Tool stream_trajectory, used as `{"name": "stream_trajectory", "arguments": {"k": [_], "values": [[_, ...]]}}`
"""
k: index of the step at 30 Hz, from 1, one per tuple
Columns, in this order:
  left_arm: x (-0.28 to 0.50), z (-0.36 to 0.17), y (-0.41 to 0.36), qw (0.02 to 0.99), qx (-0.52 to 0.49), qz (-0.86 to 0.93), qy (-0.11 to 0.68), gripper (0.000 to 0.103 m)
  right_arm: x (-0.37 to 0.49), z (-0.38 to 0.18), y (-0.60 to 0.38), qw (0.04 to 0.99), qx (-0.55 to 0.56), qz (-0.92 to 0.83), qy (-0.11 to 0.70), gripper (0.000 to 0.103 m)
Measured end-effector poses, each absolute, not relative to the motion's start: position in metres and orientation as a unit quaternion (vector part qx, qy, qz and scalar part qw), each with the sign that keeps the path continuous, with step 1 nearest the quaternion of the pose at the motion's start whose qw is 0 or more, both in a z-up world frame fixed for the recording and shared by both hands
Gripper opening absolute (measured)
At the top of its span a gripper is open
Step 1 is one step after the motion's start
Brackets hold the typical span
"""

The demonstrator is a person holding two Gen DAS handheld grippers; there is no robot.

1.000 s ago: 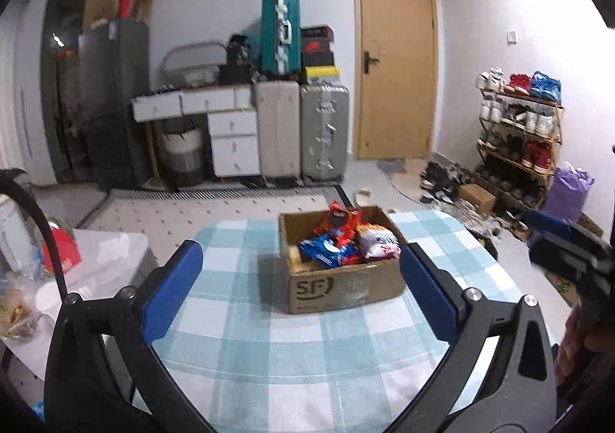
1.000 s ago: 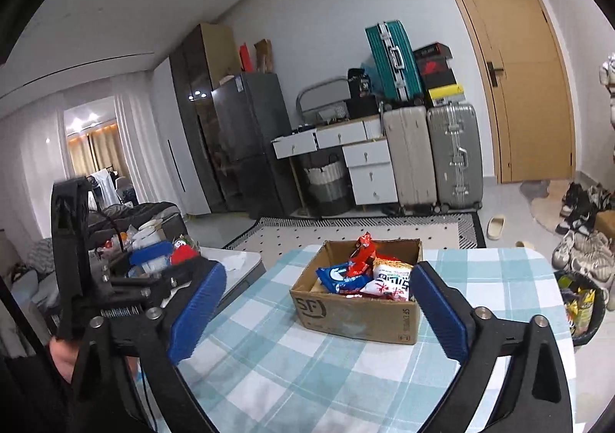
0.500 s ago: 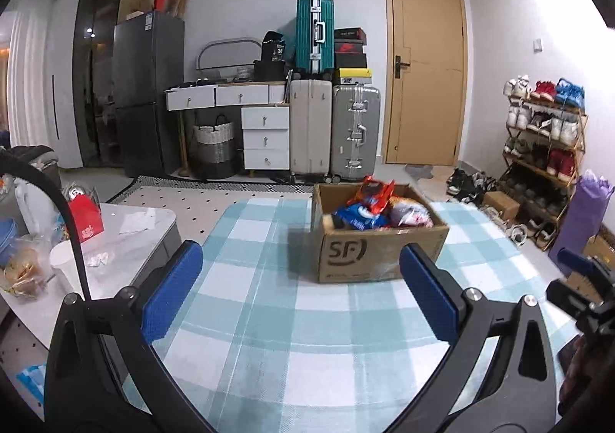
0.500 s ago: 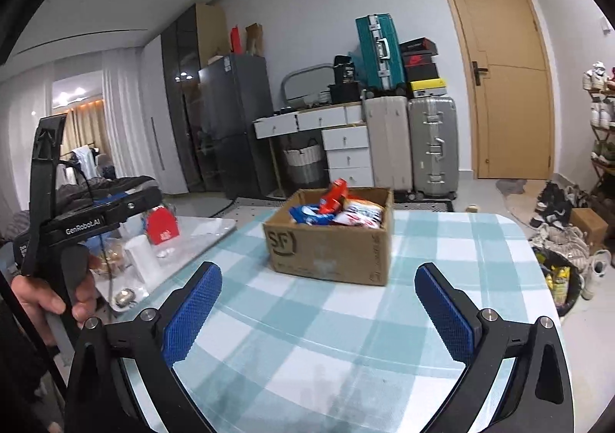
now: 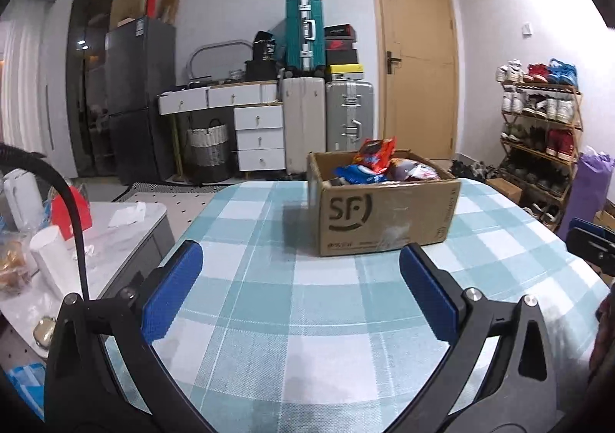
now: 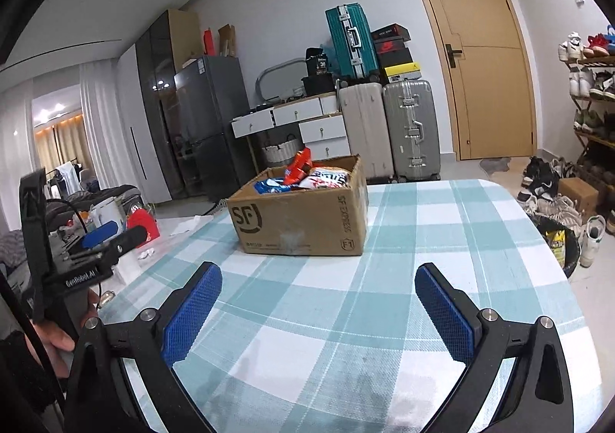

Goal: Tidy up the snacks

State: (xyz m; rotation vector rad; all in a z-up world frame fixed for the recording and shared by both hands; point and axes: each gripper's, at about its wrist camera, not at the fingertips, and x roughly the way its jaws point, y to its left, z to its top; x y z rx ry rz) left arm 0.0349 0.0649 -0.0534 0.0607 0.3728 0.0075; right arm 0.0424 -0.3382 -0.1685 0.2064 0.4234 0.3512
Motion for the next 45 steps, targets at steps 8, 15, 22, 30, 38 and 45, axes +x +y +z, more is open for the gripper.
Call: {"name": "stream_trajectory", "arguments": {"k": [8,15,22,30,38,45], "values": [[0.048,-0.078,0.071,0.981,0.024,0.004,0.194,0.102,0.036,-0.177,-0.335,0.967,0.072,0.163,0.179,0.102],[0.049,-0.078,0.073,0.981,0.018,0.022,0.193,0.102,0.039,-0.177,-0.334,0.969,0.067,0.158,0.180,0.103],[0.037,-0.072,0.071,0.986,0.022,0.023,0.165,0.102,0.038,-0.179,-0.332,0.970,0.065,0.157,0.173,0.103],[0.038,-0.071,0.071,0.986,0.023,0.019,0.165,0.102,0.031,-0.178,-0.328,0.972,0.049,0.157,0.167,0.103],[0.039,-0.072,0.071,0.986,0.023,0.019,0.166,0.102,0.031,-0.178,-0.327,0.972,0.050,0.157,0.167,0.103],[0.039,-0.072,0.071,0.986,0.023,0.019,0.165,0.102,0.030,-0.178,-0.326,0.972,0.051,0.159,0.167,0.103]]}}
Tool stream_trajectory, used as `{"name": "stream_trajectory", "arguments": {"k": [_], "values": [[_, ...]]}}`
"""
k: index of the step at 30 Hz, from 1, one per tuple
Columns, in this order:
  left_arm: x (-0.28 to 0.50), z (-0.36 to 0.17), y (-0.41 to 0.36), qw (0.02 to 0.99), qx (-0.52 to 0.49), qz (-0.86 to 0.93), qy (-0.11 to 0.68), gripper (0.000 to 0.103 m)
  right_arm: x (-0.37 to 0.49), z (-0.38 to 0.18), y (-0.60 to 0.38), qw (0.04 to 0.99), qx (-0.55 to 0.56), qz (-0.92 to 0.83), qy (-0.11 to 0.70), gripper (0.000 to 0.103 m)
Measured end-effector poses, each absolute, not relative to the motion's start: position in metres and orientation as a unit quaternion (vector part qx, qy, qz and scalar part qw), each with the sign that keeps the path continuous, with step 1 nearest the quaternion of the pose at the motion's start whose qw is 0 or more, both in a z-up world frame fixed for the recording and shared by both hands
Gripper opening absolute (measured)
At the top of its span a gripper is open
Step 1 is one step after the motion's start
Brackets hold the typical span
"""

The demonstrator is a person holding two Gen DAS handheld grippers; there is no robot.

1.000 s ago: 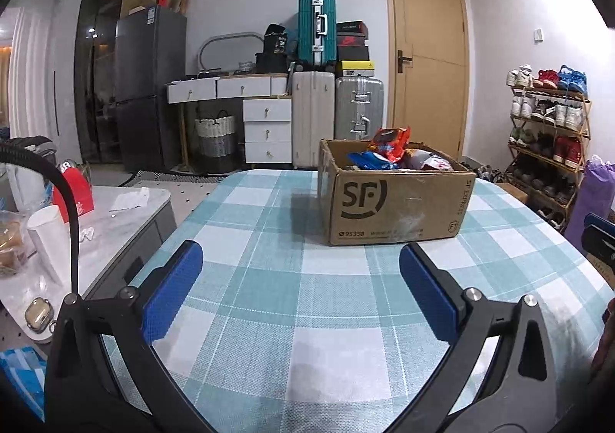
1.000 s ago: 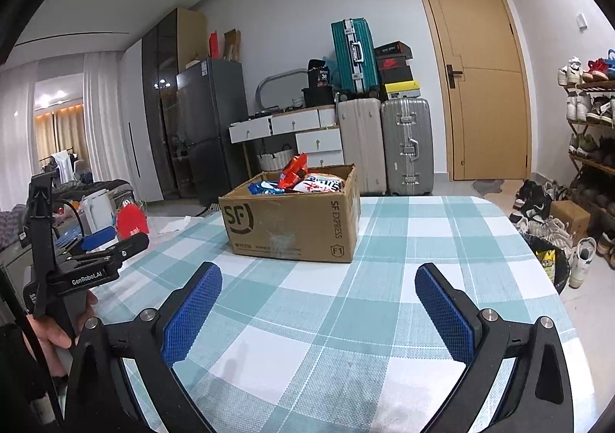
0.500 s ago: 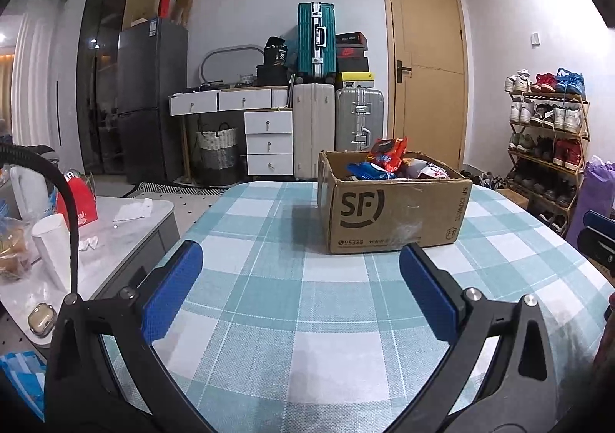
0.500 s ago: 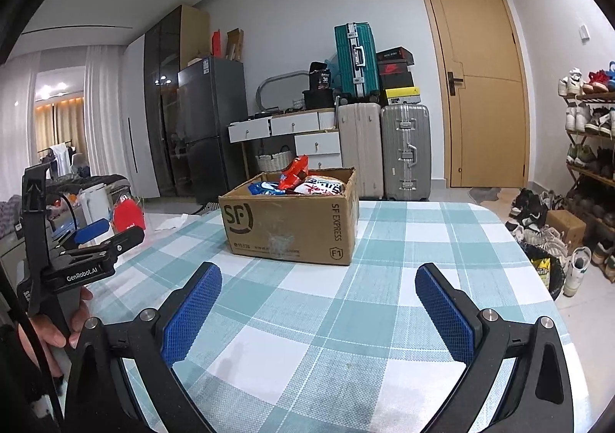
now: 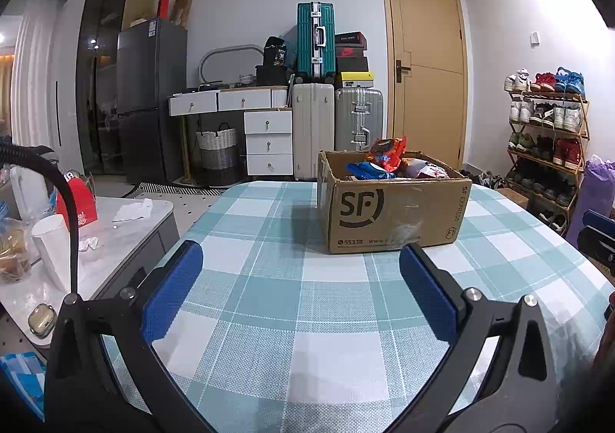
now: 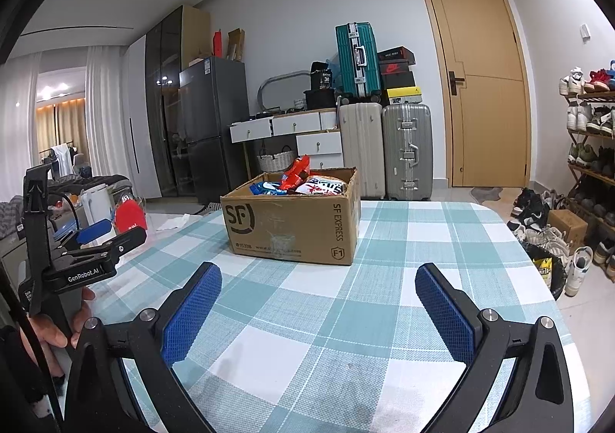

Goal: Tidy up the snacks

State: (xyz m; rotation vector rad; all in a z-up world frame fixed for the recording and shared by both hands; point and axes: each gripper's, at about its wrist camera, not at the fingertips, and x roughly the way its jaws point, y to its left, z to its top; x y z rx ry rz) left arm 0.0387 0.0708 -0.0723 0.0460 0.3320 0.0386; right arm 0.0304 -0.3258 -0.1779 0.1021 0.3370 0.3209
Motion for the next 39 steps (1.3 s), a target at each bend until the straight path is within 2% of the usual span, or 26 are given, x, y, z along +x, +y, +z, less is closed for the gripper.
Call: {"name": "stream_trajectory", "arguments": {"k": [39], "values": [[0.0391,-0.0741,0.0701,0.986,0.024,0.015,0.166,0.102,0.0306,-0.1777,-0.3263,0.972,0.051,0.159,0.167,0.103]]}}
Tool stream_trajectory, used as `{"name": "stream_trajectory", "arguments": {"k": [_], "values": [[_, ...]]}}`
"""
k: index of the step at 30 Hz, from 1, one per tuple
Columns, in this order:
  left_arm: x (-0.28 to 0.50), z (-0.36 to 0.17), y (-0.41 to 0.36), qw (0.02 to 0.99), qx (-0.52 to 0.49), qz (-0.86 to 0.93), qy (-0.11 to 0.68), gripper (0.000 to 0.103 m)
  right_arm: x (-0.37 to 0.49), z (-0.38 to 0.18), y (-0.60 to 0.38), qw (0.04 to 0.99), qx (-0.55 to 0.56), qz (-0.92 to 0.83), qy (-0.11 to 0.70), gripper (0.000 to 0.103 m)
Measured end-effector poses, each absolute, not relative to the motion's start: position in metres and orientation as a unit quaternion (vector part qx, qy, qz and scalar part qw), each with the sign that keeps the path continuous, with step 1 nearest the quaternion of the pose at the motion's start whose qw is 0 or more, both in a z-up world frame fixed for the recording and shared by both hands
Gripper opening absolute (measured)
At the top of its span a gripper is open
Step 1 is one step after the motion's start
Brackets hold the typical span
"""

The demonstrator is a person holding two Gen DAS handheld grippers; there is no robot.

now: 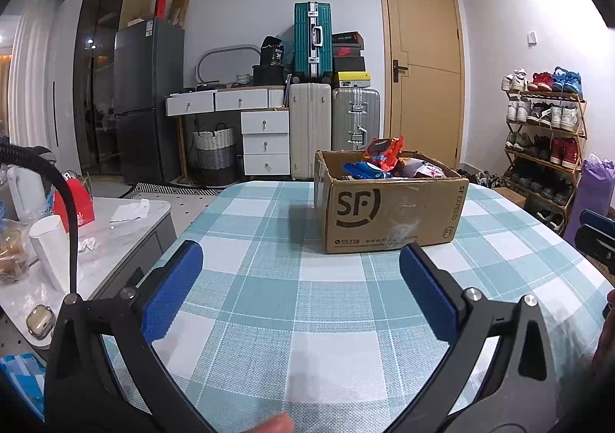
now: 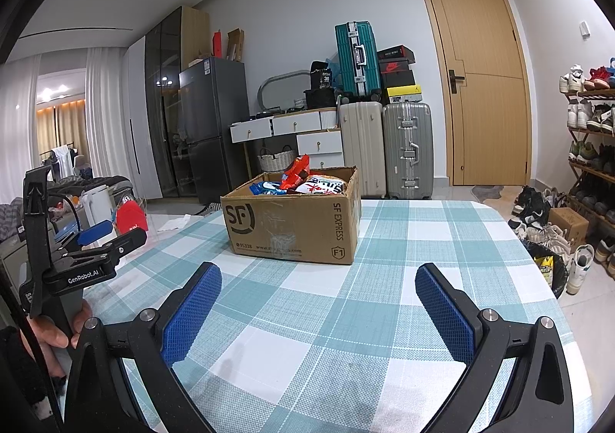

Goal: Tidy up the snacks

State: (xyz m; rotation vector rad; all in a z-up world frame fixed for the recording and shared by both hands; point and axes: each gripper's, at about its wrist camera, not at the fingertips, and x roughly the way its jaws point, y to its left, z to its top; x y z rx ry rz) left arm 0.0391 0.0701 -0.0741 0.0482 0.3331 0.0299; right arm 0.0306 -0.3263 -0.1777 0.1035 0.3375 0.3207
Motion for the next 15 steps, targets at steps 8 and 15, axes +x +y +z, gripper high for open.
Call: {"name": "stream_trajectory", "arguments": {"k": [8,15], "values": [[0.0398,-0.0765,0.0698,0.986,0.026,0.019,0.167,0.102,0.0305,-0.1778,-0.3261,0.972,0.051,0.159,0.167,0.103],[0.0395,-0.0775,0.0707,0.986,0.025,0.015,0.164,0.102,0.0306,-0.1777,-0.3266,0.972,0.051,0.159,0.167,0.103]]}}
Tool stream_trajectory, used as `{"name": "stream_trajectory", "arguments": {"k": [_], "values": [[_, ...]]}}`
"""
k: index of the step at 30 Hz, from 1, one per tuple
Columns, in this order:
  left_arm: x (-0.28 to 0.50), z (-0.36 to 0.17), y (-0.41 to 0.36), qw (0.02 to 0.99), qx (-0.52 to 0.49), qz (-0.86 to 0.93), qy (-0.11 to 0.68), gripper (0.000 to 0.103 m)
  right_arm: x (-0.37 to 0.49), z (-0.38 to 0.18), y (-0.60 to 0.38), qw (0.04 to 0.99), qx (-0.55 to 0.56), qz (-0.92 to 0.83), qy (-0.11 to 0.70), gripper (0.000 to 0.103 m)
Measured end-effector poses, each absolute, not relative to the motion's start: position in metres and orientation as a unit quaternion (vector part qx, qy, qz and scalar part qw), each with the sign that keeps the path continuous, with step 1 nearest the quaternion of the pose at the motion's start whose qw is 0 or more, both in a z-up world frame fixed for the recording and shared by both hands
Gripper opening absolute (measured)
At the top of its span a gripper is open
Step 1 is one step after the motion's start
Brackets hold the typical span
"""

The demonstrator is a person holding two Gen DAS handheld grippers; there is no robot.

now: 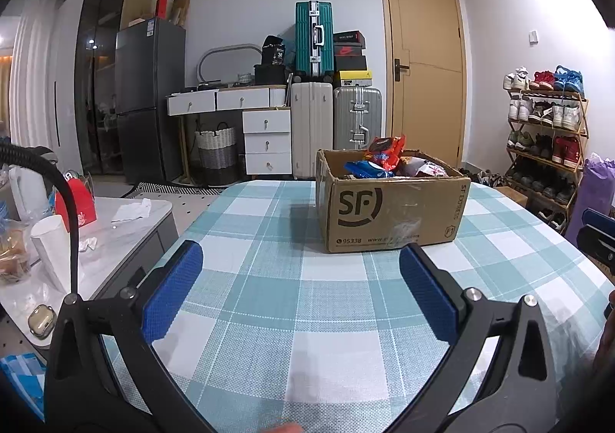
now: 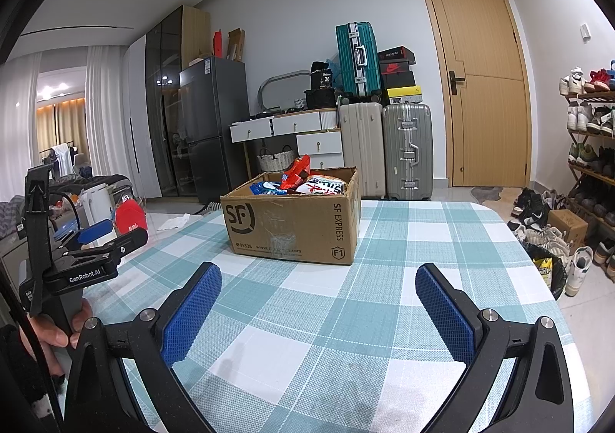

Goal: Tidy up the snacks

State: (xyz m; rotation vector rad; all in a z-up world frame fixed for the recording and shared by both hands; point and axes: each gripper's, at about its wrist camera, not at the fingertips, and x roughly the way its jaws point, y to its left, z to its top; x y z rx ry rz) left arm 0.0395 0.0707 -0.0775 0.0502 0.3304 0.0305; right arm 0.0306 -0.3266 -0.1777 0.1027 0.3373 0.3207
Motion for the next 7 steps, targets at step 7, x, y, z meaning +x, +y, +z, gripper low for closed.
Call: {"name": "stream_trajectory", "arguments": {"k": [7], "values": [[0.0398,-0.0778,0.0706,0.986,0.024,0.014,0.165,0.102,0.0306,-0.1777,-0.3264,0.972,0.051,0.159,0.167,0.103]]}}
